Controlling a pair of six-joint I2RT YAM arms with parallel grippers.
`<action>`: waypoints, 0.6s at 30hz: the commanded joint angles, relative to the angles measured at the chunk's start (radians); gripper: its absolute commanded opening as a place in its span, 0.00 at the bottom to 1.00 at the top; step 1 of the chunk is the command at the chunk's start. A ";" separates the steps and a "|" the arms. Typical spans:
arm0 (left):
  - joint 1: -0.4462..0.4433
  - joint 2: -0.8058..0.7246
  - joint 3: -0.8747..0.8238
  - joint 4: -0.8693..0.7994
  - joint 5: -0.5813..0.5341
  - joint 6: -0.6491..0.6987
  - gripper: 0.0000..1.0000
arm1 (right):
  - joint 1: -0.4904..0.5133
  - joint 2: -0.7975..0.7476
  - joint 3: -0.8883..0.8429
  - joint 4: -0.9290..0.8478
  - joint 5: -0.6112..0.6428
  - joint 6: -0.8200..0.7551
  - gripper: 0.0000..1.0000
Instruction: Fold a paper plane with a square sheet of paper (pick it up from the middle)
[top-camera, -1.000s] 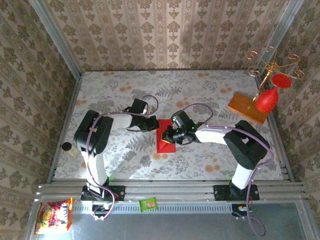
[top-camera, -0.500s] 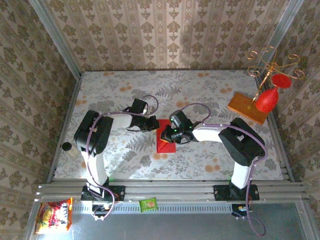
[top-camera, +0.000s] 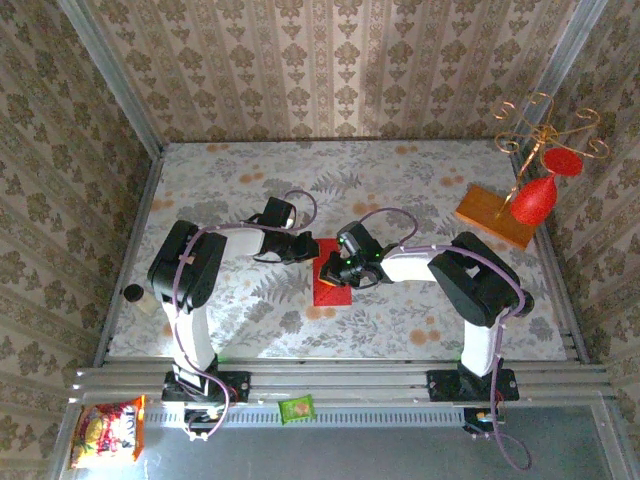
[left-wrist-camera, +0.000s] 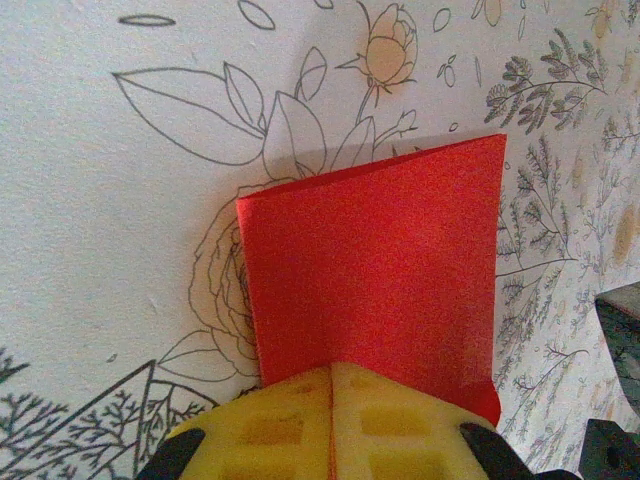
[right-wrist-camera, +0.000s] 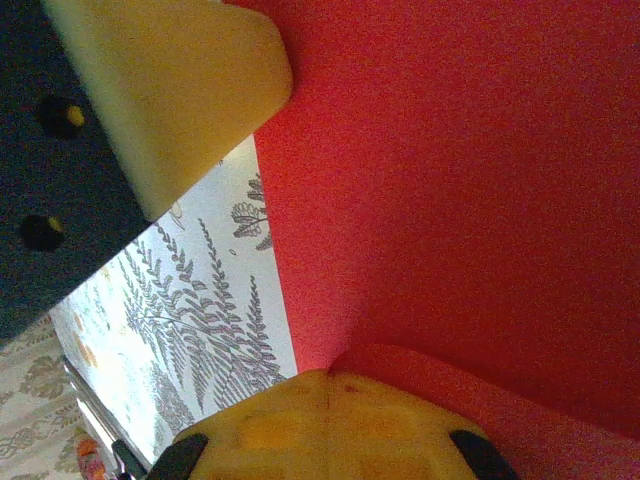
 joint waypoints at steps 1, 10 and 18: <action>-0.007 0.050 -0.008 -0.083 -0.039 0.002 0.09 | 0.000 0.016 0.015 0.025 -0.004 -0.015 0.01; -0.007 0.048 -0.012 -0.085 -0.051 -0.007 0.09 | 0.000 0.019 -0.008 0.073 0.014 0.002 0.01; -0.007 0.050 -0.010 -0.086 -0.051 -0.006 0.09 | 0.000 0.025 -0.002 0.052 0.025 -0.003 0.01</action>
